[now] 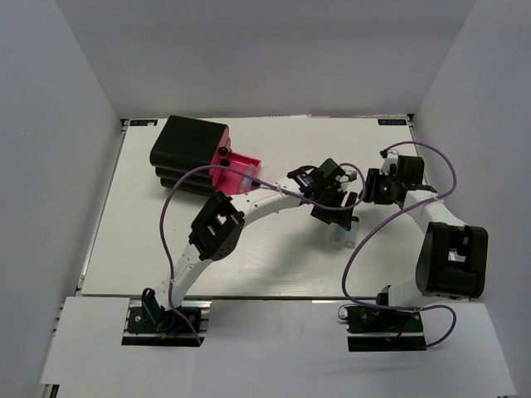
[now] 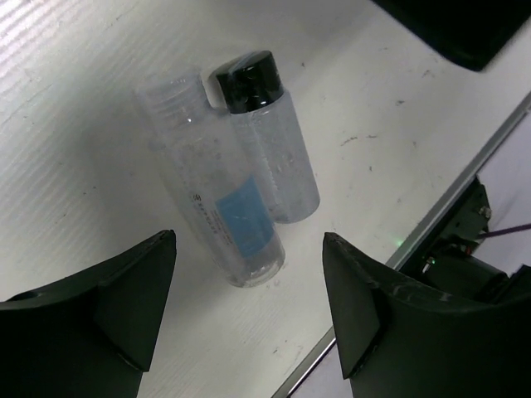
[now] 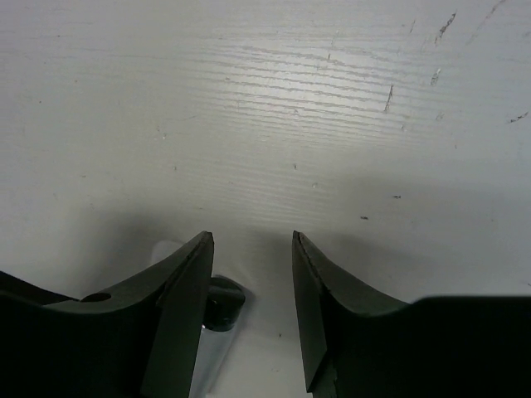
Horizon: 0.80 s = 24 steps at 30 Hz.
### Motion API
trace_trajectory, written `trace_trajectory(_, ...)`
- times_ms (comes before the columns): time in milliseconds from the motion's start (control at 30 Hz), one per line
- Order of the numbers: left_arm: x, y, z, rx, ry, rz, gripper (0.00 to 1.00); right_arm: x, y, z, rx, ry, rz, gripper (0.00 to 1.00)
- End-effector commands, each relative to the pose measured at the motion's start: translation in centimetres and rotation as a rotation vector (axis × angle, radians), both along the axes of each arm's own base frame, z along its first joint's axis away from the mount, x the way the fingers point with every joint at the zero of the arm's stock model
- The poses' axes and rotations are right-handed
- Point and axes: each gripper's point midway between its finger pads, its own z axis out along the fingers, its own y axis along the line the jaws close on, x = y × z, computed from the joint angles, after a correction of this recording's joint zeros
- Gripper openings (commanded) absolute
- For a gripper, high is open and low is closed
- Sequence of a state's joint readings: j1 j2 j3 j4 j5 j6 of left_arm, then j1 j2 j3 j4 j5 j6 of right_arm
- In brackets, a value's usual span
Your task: Organize the makeup
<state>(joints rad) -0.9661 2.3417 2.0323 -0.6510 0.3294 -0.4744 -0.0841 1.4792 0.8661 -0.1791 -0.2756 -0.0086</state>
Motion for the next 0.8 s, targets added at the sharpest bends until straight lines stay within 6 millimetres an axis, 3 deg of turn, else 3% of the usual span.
trace_trajectory(0, -0.2, 0.0, -1.6, 0.073, -0.006, 0.046, 0.81, 0.3, 0.0, 1.8, 0.036, -0.069, -0.010, 0.49)
trace_trajectory(267, -0.1, 2.4, -6.1, 0.240, -0.014, 0.096, 0.78, -1.1, 0.0, 1.7, 0.046, -0.077, -0.016, 0.49)
trace_trajectory(433, 0.3, 5.5, -8.6, 0.397, -0.040, 0.156, 0.73, -1.5, 0.0, 2.0, 0.043, -0.089, -0.011, 0.49)
trace_trajectory(633, 0.4, 9.8, -9.4, 0.553, -0.101, 0.197, 0.66, -2.1, 0.3, 2.0, 0.053, -0.088, 0.003, 0.49)
trace_trajectory(767, 0.2, 11.2, -10.3, 0.590, -0.125, 0.177, 0.49, -2.4, 0.8, 2.3, 0.068, -0.090, 0.019, 0.49)
